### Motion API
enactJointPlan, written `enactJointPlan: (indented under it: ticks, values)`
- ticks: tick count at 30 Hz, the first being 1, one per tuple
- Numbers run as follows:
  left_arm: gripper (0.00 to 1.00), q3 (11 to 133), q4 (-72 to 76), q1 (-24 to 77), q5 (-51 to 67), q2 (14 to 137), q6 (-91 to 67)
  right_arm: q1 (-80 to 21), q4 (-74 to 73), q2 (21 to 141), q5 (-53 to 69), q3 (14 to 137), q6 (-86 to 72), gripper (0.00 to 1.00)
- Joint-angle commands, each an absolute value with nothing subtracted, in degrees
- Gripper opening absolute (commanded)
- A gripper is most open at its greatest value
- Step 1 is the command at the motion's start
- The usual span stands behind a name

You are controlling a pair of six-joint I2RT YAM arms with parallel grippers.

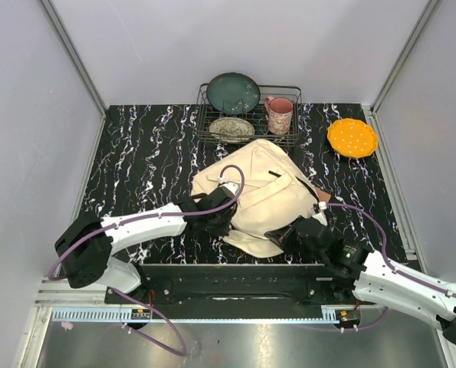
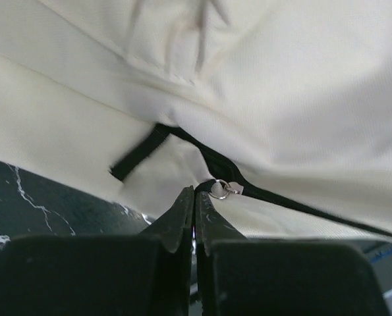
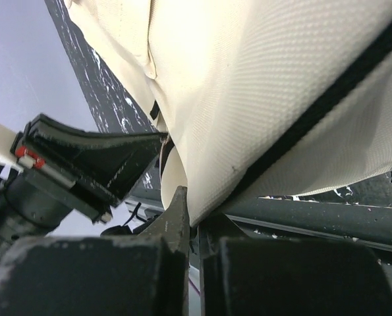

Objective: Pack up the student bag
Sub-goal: Zip the student bag at the center of the board.

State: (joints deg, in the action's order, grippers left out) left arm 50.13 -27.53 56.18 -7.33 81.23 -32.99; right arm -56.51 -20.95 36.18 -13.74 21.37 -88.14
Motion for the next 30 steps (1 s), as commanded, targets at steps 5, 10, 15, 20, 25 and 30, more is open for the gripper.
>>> enactJointPlan:
  ticks: [5, 10, 15, 20, 25, 30]
  values:
    - [0.0, 50.2, -37.6, 46.0, -19.2, 88.0, -28.3, -56.3, -25.6, 31.8, -15.5, 24.6, -84.6, 0.0]
    - [0.0, 50.8, -38.8, 43.6, -22.6, 89.7, -29.6, -56.4, -26.9, 29.2, -15.4, 23.5, -85.2, 0.0]
    - [0.0, 51.4, -40.0, 43.2, -21.5, 86.1, -30.8, -56.3, -20.7, 32.2, -12.2, 22.2, -84.4, 0.0]
    - [0.16, 54.3, -40.6, 43.1, -16.7, 73.8, -30.1, -56.3, -9.5, 45.2, -6.7, 23.7, -82.4, 0.0]
    - [0.72, 57.7, -42.8, 43.1, -15.9, 62.8, -29.6, -56.3, 2.4, 57.5, -4.0, 27.4, -80.7, 0.0]
    - [0.8, 58.5, -44.9, 43.1, -17.9, 60.3, -29.7, -57.0, 6.9, 70.2, 1.5, 36.0, -75.8, 0.08]
